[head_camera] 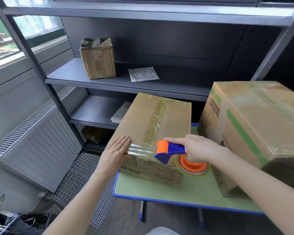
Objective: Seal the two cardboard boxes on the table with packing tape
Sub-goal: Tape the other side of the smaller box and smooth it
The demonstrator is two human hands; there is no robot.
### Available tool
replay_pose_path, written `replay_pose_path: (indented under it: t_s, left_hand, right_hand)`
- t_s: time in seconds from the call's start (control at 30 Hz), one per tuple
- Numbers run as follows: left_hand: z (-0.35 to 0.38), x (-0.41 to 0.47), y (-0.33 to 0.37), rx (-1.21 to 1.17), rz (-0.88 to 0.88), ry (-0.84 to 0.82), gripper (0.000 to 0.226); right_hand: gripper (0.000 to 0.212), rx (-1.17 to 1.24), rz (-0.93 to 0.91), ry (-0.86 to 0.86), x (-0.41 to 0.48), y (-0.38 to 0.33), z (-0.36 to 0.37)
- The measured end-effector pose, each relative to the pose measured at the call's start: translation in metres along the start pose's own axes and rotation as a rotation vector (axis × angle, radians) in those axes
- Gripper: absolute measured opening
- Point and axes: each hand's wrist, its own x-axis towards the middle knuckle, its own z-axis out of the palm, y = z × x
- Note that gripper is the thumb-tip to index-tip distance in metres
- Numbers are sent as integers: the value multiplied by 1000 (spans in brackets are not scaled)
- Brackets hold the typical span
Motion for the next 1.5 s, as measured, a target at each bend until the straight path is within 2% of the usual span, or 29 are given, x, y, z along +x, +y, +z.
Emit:
replay_pose_path:
  t_s: [0.3,0.43,0.63,0.77,0.93,1.0,1.13,1.27,1.5]
  left_hand:
    - [-3,-1,-3,-9,-22,-45,75]
    - [0,0,-13,-7,-42,-83,82]
    - [6,5,-1,68,-76,-52,90]
    - [20,15,52,94,80,-100,100]
    - [30,45,125,94,285,-82,95]
    - [32,50,136,101,299,-75,88]
    - [38,49,138,103,353,50,73]
    - [42,50,135,78,357,139,73]
    - [41,50,135,75,350,142,72]
  right_hand:
    - [83,-16,28,36,-27,37,10]
    - [89,-56,184,-30,-51,83,7]
    - [84,-146,123,44,-55,79,23]
    - [82,-165,107,49,-54,81,21]
    - [78,-169,101,51,-56,80,21]
    - [77,-174,109,49,-59,80,25]
    - [73,-155,118,7,-63,80,34]
    - [73,-146,124,-27,-64,82,36]
    - [74,-186,108,-102,-56,75,40]
